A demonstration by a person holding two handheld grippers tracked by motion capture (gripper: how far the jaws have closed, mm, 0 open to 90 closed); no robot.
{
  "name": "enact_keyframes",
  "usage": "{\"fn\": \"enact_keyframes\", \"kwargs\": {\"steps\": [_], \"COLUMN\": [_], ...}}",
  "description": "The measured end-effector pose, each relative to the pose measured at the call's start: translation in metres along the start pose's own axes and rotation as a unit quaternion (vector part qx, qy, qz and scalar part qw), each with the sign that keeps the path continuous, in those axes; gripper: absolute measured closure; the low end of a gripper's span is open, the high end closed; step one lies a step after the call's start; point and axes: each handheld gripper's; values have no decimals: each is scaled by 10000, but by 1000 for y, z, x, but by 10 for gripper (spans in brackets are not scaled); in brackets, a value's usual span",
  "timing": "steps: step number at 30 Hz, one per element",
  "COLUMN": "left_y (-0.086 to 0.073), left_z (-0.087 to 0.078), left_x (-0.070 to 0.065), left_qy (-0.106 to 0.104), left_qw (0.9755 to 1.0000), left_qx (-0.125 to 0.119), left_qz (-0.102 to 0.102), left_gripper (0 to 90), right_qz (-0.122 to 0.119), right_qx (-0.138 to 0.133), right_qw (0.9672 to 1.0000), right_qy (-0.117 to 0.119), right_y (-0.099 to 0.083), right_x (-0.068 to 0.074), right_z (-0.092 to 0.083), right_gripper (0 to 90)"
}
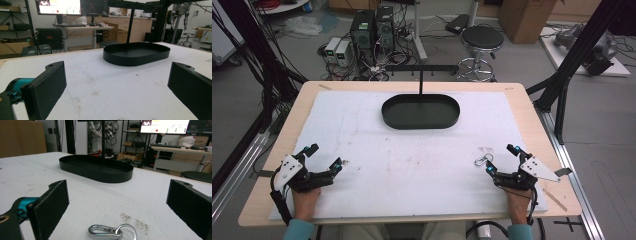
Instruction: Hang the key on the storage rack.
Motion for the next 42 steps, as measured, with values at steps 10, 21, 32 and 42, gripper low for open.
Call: {"fn": "enact_keyframes", "kwargs": {"steps": [10, 21, 32, 42], "left_y": [0, 0, 0, 0], "left_z": [-1, -1, 0, 0], "left_x": [0, 0, 0, -1], "left_qy": [-6, -5, -3, 2], "left_qw": [10000, 10000, 10000, 10000], "left_qx": [-27, -35, -41, -44], "left_qz": [36, 51, 18, 17], "left_gripper": [23, 23, 23, 23], "right_qz": [-4, 6, 43, -27], "right_qx": [-40, 65, 527, 950], "right_qw": [10000, 10000, 9983, 9942], "right_qy": [-44, -33, 252, 497], "right_y": [0, 1, 12, 45], "right_x": [-1, 0, -6, -24], "right_z": [0, 1, 7, 4], "right_gripper": [35, 36, 36, 35]}}
Point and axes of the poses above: each handheld gripper's, and its own axes: z roughly forward along the jaws, y roughly out of its top, x roughly to its left, and after that the axes turned 11 degrees about x, right-handed
